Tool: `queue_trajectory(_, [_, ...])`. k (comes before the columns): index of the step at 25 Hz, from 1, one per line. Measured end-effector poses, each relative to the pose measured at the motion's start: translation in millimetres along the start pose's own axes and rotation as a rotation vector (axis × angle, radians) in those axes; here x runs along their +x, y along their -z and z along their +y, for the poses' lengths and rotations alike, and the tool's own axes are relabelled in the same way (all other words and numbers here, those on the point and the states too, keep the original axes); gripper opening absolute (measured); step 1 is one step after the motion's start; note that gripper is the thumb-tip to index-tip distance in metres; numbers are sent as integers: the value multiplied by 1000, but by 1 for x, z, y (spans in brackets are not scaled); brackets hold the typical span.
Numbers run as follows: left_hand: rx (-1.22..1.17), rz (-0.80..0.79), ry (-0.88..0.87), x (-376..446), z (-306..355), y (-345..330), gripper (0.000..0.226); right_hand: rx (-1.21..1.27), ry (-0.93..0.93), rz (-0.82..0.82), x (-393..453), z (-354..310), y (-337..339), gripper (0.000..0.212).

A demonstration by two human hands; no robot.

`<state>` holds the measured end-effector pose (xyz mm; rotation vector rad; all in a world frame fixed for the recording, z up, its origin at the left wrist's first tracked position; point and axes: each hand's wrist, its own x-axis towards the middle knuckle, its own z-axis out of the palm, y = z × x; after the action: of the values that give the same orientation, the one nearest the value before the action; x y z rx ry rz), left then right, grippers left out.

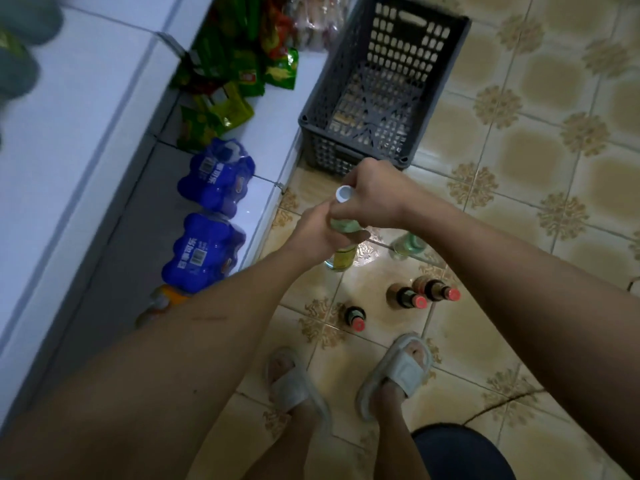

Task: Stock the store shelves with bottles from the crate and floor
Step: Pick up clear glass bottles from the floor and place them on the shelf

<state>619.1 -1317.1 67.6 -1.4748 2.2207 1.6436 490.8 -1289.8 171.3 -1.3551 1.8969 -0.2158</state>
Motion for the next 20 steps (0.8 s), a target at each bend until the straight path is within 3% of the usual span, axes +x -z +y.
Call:
queue_trajectory(3, [82, 96, -48, -17, 10, 47, 33, 179, 50, -93, 1, -25, 12, 46])
queue_trajectory(5, [-1, 145, -77, -33, 21, 84, 43, 386, 28, -251, -2, -28, 21, 78])
queue_trajectory(6, [-47, 197, -95, -42, 30, 105, 49, 399, 26, -308, -2, -31, 23, 96])
queue_trajectory(8, [-87, 255, -155, -58, 52, 138, 49, 364, 70, -347, -5, -36, 19, 112])
queue_trajectory(12, [-101, 304, -255, -98, 93, 212, 40, 537, 330, -211, 5, -89, -1, 92])
queue_trajectory(17, [-63, 450, -297, -143, 103, 293, 32, 484, 507, 63, 26, -169, -2, 70])
queue_trajectory(20, [-30, 565, -276, -162, 91, 333, 50, 488, 584, 79, 38, -221, -13, 60])
